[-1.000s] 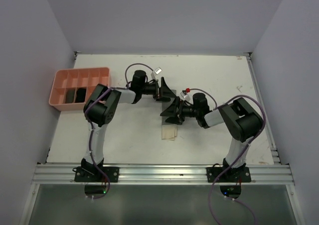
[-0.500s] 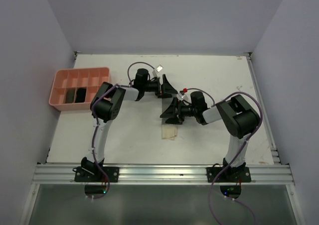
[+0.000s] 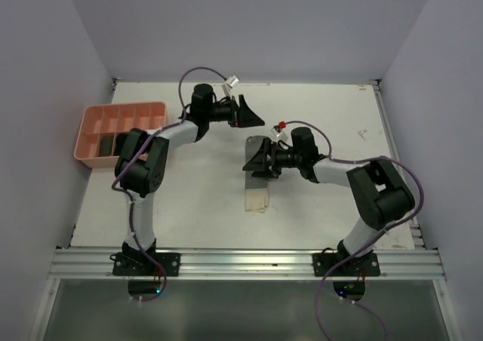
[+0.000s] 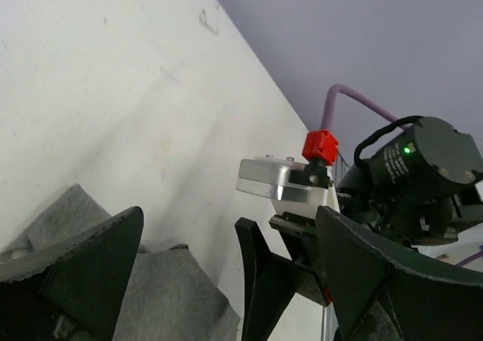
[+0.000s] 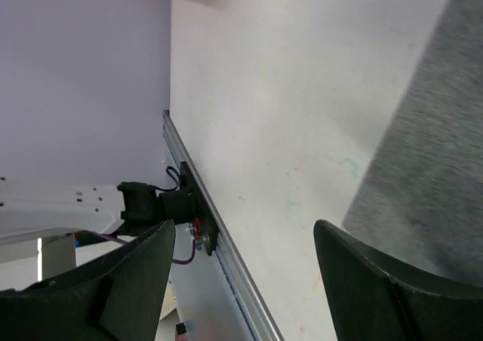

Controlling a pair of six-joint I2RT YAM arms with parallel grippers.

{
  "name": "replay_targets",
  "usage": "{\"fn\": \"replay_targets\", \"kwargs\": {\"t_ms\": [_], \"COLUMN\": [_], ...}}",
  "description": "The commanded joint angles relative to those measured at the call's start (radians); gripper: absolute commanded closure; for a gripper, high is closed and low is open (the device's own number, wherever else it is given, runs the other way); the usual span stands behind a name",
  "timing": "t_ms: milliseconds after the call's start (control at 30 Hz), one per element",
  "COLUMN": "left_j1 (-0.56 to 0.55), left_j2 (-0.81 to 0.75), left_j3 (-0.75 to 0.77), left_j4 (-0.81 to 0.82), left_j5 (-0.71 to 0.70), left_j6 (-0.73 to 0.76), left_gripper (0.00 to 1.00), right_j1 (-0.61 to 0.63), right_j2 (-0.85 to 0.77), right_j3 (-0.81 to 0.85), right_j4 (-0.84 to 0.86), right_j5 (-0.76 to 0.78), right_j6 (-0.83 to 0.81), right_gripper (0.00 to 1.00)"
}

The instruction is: Roll the underwear

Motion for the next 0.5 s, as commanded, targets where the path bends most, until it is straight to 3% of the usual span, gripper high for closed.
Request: {"fn": "replay_targets", "kwargs": {"t_ms": [0, 100, 200, 233, 267, 333, 367, 467], "left_j1": [0.068, 0.099, 0.101, 0.100, 0.100, 0.097, 0.084, -0.006], "left_j2": [-0.236, -0.379, -0.503, -0.561, -0.592, -0.679, -0.709, -0.812], "left_j3": [-0.010, -0.057, -0.143, -0.174, -0.236, -0.303, -0.371, -0.508], "left_j4": [-0.096, -0.302, -0.477, -0.534, -0.595, -0.649, -0.710, -0.805], "left_j5": [-0.050, -0.139, -0.181, -0.170, -0.161, -0.120, -0.112, -0.135], "left_j6": [0.250, 0.564, 0.911, 0.984, 1.126, 1.273, 1.436, 1.732], "left_gripper": [0.00, 0.02, 0.19, 0.30, 0.35, 0.44, 0.45, 0.48], "right_j1": [0.001, 0.001, 0.001, 0.001, 0.002, 0.002, 0.002, 0.007], "right_j2": [-0.137, -0.149, -0.088, -0.068, -0.051, -0.002, 0.013, 0.058], "right_j3": [0.115, 0.159, 0.199, 0.210, 0.216, 0.227, 0.230, 0.232], "right_j4": [-0.218, -0.375, -0.445, -0.497, -0.505, -0.508, -0.505, -0.497], "right_j5": [0.059, 0.073, 0.064, 0.061, 0.058, 0.035, 0.026, 0.007], "right_j6": [-0.162, -0.283, -0.367, -0.390, -0.423, -0.443, -0.450, -0.466], "right_gripper": [0.22, 0.29, 0.47, 0.55, 0.58, 0.64, 0.66, 0.70]}}
